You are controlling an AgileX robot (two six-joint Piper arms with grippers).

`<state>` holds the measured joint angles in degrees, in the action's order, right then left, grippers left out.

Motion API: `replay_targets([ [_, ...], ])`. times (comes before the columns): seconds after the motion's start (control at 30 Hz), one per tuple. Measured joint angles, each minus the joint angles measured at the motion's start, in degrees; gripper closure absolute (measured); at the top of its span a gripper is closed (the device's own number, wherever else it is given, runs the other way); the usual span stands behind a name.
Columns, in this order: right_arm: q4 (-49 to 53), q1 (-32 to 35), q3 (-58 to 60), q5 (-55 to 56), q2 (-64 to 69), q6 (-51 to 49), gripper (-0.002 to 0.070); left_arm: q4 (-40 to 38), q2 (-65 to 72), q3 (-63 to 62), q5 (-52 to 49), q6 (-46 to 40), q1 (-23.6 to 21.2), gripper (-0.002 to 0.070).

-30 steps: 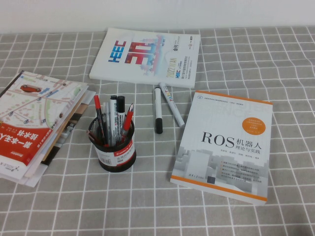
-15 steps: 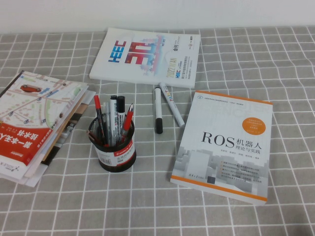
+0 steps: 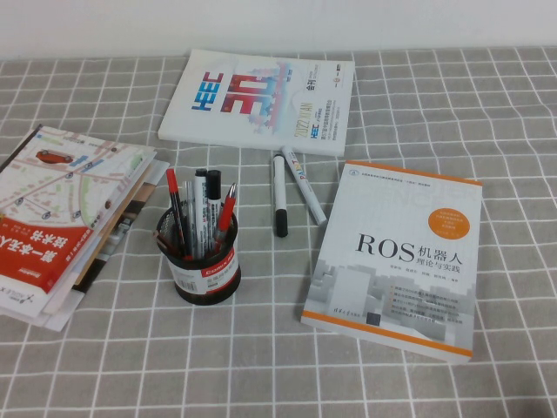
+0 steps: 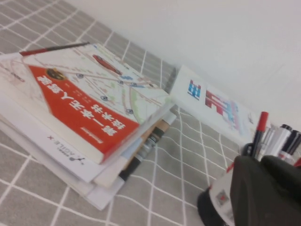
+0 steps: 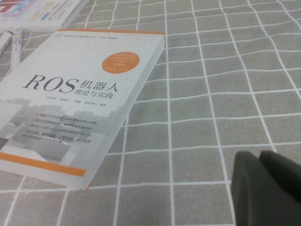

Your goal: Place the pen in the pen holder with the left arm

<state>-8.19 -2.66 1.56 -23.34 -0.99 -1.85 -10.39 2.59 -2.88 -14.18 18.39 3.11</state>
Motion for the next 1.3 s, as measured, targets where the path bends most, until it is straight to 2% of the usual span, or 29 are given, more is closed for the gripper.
replay_targets([
  [0.23,0.0,0.0,0.0,0.0,0.0,0.0,0.0691,-0.7,14.8,-15.4,-13.1,-4.3,0.0,0.0675],
  [0.43,0.0,0.0,0.0,0.0,0.0,0.0,0.0691,-6.3,29.5,-27.4,-24.1,-16.5,0.0,0.0675],
  [0.6,0.0,0.0,0.0,0.0,0.0,0.0,0.0691,-10.6,41.2,-37.8,-31.9,-23.5,0.0,0.0675],
  [0.83,0.0,0.0,0.0,0.0,0.0,0.0,0.0691,-10.9,57.6,-52.0,-39.3,-27.1,0.4,0.0675],
  [0.93,0.0,0.0,0.0,0.0,0.0,0.0,0.0691,-9.8,63.4,-58.7,-40.6,-27.2,3.1,0.0675],
  [1.17,0.0,0.0,0.0,0.0,0.0,0.0,0.0691,-1.0,78.7,-74.3,-44.1,-21.2,14.8,0.0675],
  [1.3,0.0,0.0,0.0,0.0,0.0,0.0,0.0691,0.9,88.3,-84.8,-49.0,-20.2,19.2,0.0675],
])
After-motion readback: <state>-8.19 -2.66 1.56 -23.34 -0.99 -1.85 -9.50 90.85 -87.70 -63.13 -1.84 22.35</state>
